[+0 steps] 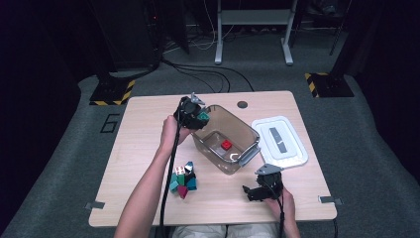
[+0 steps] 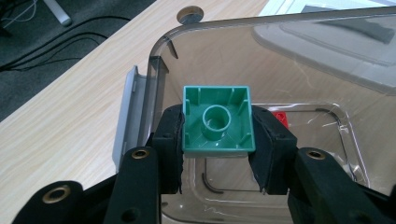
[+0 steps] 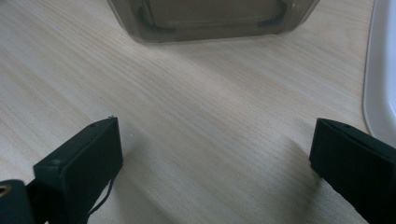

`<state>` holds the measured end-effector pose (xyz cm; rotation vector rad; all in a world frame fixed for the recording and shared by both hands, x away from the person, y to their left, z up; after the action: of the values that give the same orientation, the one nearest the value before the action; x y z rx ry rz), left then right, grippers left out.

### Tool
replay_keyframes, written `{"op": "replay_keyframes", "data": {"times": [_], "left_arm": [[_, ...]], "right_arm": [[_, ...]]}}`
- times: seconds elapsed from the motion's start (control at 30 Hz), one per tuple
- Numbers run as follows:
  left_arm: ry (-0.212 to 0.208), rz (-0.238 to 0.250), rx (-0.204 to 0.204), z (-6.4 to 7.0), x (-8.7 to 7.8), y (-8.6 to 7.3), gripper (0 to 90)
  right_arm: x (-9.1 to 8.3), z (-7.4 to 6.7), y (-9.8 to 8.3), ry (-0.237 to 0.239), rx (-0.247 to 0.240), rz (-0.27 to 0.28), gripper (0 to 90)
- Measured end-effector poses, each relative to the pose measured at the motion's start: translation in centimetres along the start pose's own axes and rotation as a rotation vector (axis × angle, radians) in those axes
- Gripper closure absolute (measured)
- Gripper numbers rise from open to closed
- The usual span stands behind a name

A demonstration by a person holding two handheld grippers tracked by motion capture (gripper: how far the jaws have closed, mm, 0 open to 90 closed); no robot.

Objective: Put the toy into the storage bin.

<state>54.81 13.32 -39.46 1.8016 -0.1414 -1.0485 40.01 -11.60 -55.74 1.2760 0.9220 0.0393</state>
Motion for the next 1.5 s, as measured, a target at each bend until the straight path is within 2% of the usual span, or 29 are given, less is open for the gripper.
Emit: {"op": "replay_keyframes", "data": {"times": [0.27, 0.5, 0.6, 0.73, 0.77, 0.83, 0.9, 1.07, 1.13, 1.23, 1.33, 1.47, 1.5], "left_arm": [[-0.013, -0.03, 0.004, 0.3, 0.9, -0.1, 58.5], [-0.017, -0.054, -0.014, 0.2, 1.6, -0.4, 57.8], [-0.011, -0.058, -0.024, 0.2, 1.6, -0.6, 51.5], [-0.008, -0.057, -0.018, 0.2, 1.3, -0.7, 49.5], [0.0, -0.058, -0.03, 0.2, 1.0, -0.8, 43.3], [0.004, -0.052, -0.037, 0.2, 0.8, -0.8, 41.0], [0.016, -0.039, -0.044, 0.3, 0.1, -1.0, 33.2], [0.03, -0.014, -0.054, 0.3, -1.1, -1.5, 21.4], [0.04, -0.002, -0.055, 0.4, -2.1, -1.9, 19.3], [0.045, 0.009, -0.059, 0.5, -2.8, -2.3, 16.7], [0.064, 0.011, -0.034, 0.6, -4.2, -3.1, 16.2], [0.071, 0.023, -0.038, 0.5, -5.0, -3.9, 15.4], [0.076, 0.026, -0.045, 0.5, -5.5, -4.6, 15.2]], "right_arm": [[0.0, 0.0, 0.0, -0.001, 0.001, 0.0, 1.9], [0.0, 0.0, 0.0, -0.005, 0.001, 0.001, 1.9], [0.0, 0.0, 0.0, 0.001, -0.005, -0.001, 1.9], [0.0, 0.1, 0.0, -0.001, -0.007, -0.002, 1.9], [0.0, 0.1, 0.0, -0.002, -0.008, -0.002, 1.9], [0.0, 0.1, 0.0, -0.001, -0.007, -0.001, 1.9], [0.0, 0.1, 0.0, -0.002, -0.008, -0.002, 1.9], [0.0, 0.1, 0.0, -0.003, -0.008, -0.002, 1.9], [0.0, 0.1, 0.0, -0.001, -0.007, -0.001, 1.9], [0.0, 0.1, 0.0, -0.002, -0.008, -0.002, 1.9], [0.0, 0.1, 0.0, -0.001, -0.007, -0.001, 1.9], [0.0, 0.1, 0.0, -0.001, -0.007, -0.001, 1.9], [0.0, 0.1, 0.0, -0.002, -0.008, -0.001, 1.9]]}}
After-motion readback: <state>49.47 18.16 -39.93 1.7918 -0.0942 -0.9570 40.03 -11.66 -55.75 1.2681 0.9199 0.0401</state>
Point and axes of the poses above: each handheld gripper's, and its own axes: x roughly forward along the jaws, y roughly out of its top, z roughly to its right, the point moved 4 cm from there along x, roughly forward along the jaws, and after that the axes turned 10 degrees about z, right-handed, at the moved point
